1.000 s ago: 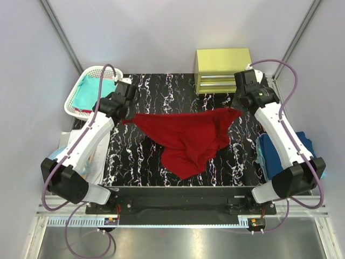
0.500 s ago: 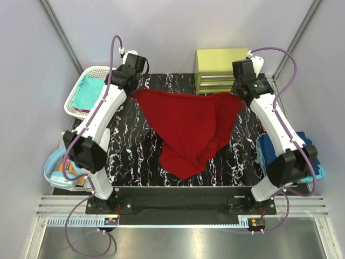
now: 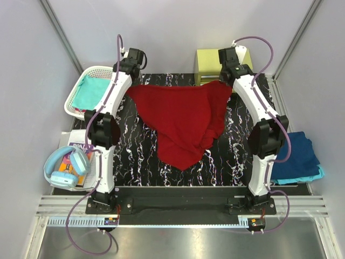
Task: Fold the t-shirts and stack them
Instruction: Flatten out the tshirt
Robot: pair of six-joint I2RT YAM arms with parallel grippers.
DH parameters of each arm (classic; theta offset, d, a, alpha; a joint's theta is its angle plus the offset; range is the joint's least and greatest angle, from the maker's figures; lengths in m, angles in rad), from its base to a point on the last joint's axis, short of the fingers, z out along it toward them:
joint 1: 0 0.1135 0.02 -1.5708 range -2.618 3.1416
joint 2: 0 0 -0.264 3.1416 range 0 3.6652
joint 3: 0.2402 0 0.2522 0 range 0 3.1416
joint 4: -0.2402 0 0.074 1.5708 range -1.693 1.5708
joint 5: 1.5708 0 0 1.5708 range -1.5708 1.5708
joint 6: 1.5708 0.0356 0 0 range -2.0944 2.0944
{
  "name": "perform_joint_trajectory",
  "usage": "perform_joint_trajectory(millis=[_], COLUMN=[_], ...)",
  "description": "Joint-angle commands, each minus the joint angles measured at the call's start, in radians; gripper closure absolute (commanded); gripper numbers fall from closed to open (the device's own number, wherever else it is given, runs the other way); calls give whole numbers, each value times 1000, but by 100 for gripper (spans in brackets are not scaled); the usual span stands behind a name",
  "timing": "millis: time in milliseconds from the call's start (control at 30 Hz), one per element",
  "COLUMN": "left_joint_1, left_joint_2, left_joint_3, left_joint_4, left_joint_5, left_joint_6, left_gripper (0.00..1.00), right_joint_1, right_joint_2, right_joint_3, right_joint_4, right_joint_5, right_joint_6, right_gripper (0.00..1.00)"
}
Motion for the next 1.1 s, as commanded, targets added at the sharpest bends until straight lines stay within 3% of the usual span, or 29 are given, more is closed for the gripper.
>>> perform_joint_trajectory(millis=[0, 167, 267, 333, 433, 467, 667, 767, 933, 1067], left_joint_1=[33, 43, 42, 40, 33, 22, -55, -139, -340, -382], left_joint_2=[99, 150, 130, 89, 14, -5, -132, -225, -379, -486], left_joint_3=[85, 128, 138, 133, 106, 98, 17, -101, -466, -690], left_joint_4=[-8, -20, -30, -30, -30, -25, -17, 4, 125, 223], left_joint_5=[73, 104, 106, 98, 86, 83, 61, 46, -41, -19], left_joint_6=[-16, -33, -42, -48, -51, -51, -43, -39, -5, -48], left_gripper=[100, 100, 91, 86, 77, 75, 71, 71, 70, 68], right_joint_1=[-22, -24, -22, -21, -14, -1, 79, 134, 191, 196], right_joint_2=[63, 112, 103, 93, 25, 7, -142, -223, -366, -455], right_joint_3=[38, 53, 79, 95, 92, 75, -81, -227, -500, -733], right_joint_4=[9, 4, -4, -13, -19, -19, -10, -8, -7, -2], right_joint_5=[2, -20, -41, -34, -11, 5, 17, 34, -34, -89], right_joint_6=[-9, -15, -27, -24, -22, -30, -45, -42, 22, 88], right_gripper=[100, 100, 97, 78, 63, 52, 45, 46, 48, 48])
